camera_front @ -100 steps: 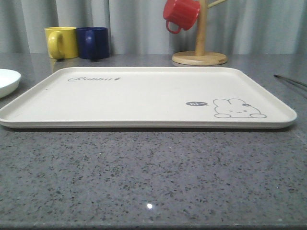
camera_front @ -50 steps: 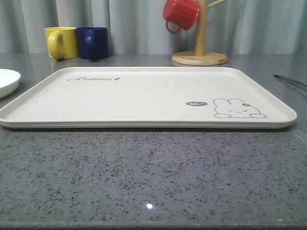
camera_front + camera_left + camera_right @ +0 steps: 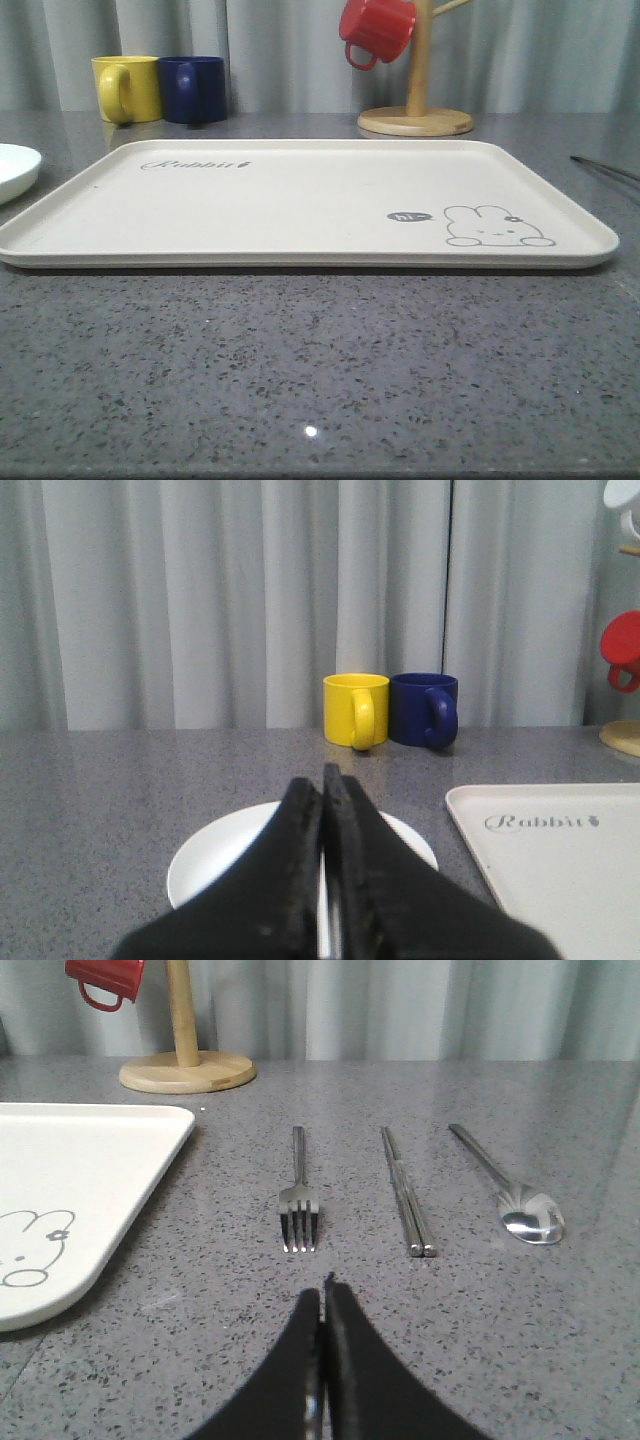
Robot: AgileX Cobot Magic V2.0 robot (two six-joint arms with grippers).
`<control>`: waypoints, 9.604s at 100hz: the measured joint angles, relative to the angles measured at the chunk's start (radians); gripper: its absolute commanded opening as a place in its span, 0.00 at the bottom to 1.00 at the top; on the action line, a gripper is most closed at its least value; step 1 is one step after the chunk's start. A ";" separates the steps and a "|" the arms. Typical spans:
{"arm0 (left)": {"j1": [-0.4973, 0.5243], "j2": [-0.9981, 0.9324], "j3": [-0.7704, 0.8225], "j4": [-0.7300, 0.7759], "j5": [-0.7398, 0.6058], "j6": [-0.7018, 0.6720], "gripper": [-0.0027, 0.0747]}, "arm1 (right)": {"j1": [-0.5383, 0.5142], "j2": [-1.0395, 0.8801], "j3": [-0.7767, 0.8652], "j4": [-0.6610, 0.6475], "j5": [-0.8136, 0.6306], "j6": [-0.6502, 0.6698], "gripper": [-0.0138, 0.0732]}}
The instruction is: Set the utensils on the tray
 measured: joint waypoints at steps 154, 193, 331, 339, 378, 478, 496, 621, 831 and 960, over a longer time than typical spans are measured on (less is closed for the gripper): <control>0.278 1.634 -1.187 -0.023 0.999 -0.032 0.59 | 0.000 0.000 0.000 0.000 0.000 0.000 0.08; 0.278 1.675 -1.189 -0.026 0.948 -0.032 0.59 | 0.000 0.000 0.000 0.000 0.000 0.000 0.08; 0.056 1.494 -1.241 -0.420 0.925 0.151 0.01 | 0.000 0.000 0.000 0.000 0.000 0.000 0.08; 0.003 1.499 -1.239 -0.424 0.925 0.153 0.01 | 0.000 0.000 0.000 0.000 0.000 0.000 0.08; -0.112 1.639 -1.239 -0.424 0.920 0.157 0.01 | 0.000 0.000 0.000 0.000 0.000 0.000 0.08; -0.114 1.568 -1.264 -0.281 0.778 0.163 0.01 | 0.000 0.000 0.000 0.000 0.000 0.000 0.08; -0.114 1.435 -1.213 -0.177 0.738 0.156 0.01 | 0.000 0.000 0.000 0.000 0.000 0.000 0.08; -0.116 0.230 -0.385 -0.123 0.594 0.154 0.01 | 0.000 0.000 -0.031 0.000 0.012 0.000 0.08; -0.116 0.226 -0.385 -0.125 0.575 0.154 0.01 | 0.000 1.854 -1.522 0.063 0.973 0.000 0.37; -0.116 0.226 -0.385 -0.125 0.575 0.154 0.01 | 0.498 1.938 -1.724 0.108 1.018 0.402 0.08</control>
